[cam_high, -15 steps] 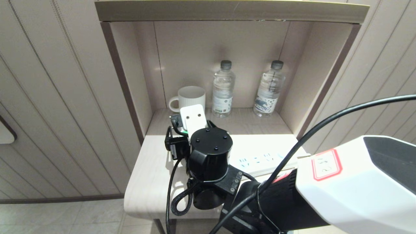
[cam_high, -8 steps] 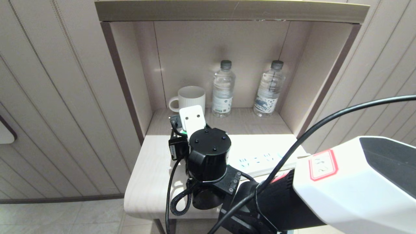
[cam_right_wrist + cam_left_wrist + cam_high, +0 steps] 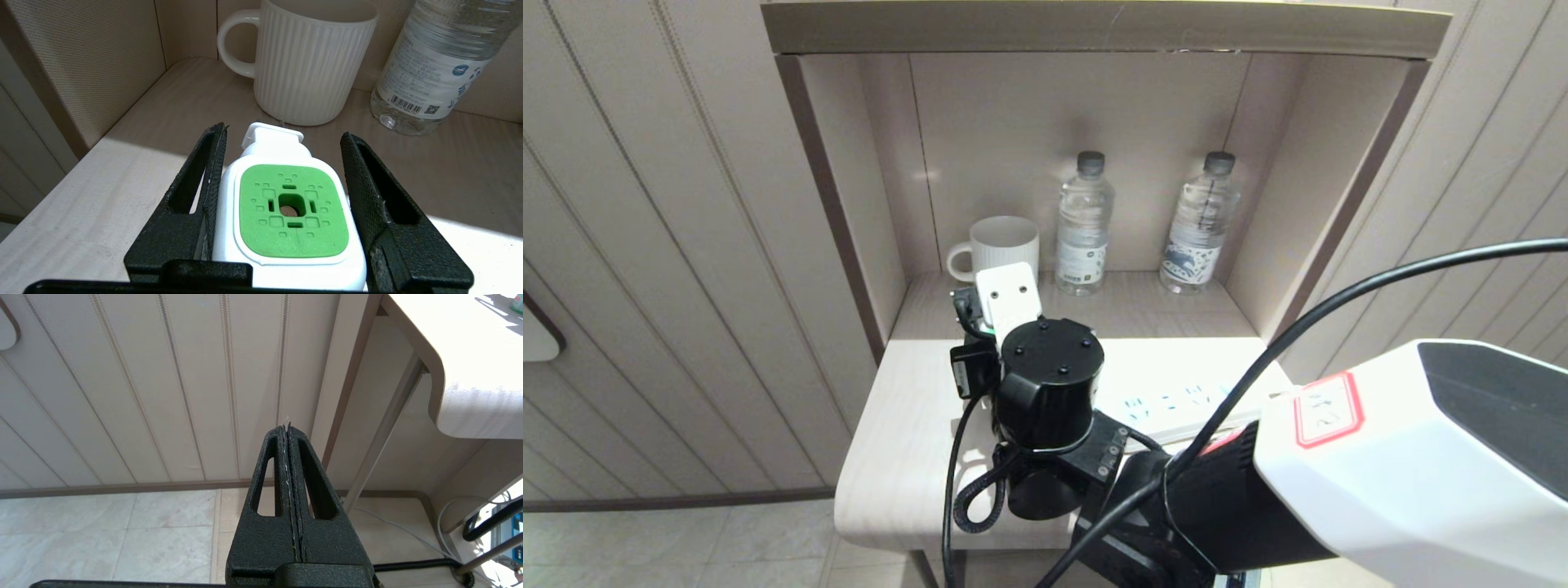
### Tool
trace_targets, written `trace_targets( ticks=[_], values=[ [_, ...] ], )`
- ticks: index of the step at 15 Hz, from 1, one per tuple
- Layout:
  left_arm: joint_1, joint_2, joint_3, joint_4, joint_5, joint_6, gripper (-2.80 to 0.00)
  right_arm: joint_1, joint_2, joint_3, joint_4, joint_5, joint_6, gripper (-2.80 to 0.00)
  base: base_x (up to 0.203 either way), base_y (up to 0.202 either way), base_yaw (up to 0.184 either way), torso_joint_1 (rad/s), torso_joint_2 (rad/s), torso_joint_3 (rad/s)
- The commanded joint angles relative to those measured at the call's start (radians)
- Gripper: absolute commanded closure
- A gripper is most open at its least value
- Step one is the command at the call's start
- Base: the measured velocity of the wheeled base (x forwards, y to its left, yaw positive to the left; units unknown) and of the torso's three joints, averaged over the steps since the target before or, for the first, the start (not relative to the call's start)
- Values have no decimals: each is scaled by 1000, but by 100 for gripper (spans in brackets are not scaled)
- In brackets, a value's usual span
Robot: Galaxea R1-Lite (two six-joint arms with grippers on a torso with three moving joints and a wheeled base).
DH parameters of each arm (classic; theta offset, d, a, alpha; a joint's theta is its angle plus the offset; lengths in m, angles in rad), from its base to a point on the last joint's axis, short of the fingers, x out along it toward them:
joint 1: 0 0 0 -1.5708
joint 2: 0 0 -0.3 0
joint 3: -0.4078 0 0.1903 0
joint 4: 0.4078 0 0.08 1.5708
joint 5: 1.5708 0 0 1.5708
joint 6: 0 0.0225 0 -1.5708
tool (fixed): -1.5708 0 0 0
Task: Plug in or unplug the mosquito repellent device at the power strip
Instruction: Pick up the mosquito repellent liquid
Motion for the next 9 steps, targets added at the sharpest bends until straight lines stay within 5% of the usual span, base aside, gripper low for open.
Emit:
trace_targets(
  ticks=[1,5,9],
  values=[
    [0,0,-2,1,0,0,0,1,-38,15,0,-6,-2,0,0,0,0,0,0,0],
    [-1,1,-1,1,0,0,0,5,-187,62,72,-7,-17,0,0,0,0,0,0,0],
    [0,0,-2,1,0,0,0,13,-408,62,330,-40,-21,0,0,0,0,0,0,0]
  ],
)
